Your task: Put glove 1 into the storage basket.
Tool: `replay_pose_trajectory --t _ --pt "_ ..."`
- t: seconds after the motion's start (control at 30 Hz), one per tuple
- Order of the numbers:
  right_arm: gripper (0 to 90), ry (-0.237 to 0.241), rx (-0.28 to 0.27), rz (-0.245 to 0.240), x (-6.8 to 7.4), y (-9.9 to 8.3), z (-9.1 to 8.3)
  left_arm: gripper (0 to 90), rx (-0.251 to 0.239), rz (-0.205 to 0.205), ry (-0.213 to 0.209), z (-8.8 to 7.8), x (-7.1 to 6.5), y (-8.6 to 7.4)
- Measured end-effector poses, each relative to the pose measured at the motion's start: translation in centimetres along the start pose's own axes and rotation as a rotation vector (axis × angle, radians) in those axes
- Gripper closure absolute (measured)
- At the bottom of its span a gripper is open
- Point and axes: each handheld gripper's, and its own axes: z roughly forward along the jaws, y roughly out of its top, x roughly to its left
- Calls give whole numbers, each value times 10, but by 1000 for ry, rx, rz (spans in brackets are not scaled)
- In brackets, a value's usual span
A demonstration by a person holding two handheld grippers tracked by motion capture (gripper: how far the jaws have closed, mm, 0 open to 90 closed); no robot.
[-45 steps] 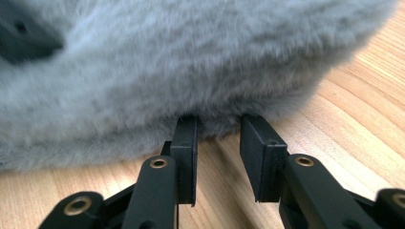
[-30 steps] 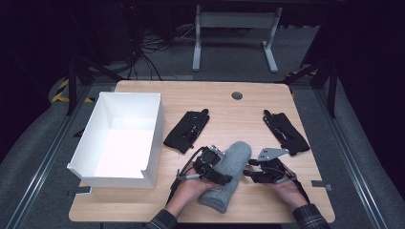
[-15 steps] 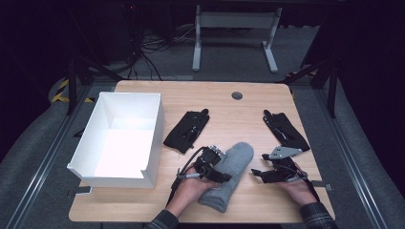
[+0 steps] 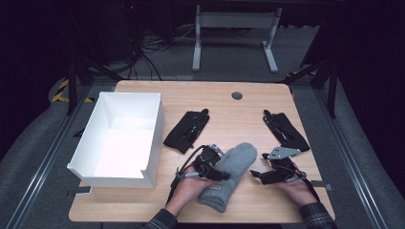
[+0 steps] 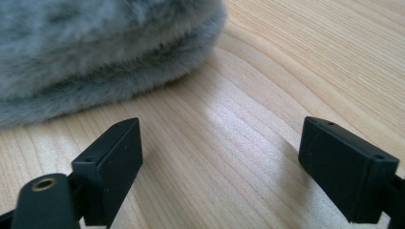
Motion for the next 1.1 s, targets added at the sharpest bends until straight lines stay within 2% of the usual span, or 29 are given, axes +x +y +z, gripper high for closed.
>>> replay_pose_trajectory --t 0.17,0.43,0.73,1.1 --pt "154 -1 0 0 0 0 0 640 -15 9 4 -6 -2 1" --pt "149 -7 0 2 1 0 0 638 -75 30 25 -32 -3 5" --pt "149 -7 0 2 1 0 1 635 -114 23 50 -57 -1 12" --pt "149 -9 1 2 1 0 1 635 -159 2 87 -112 1 27"
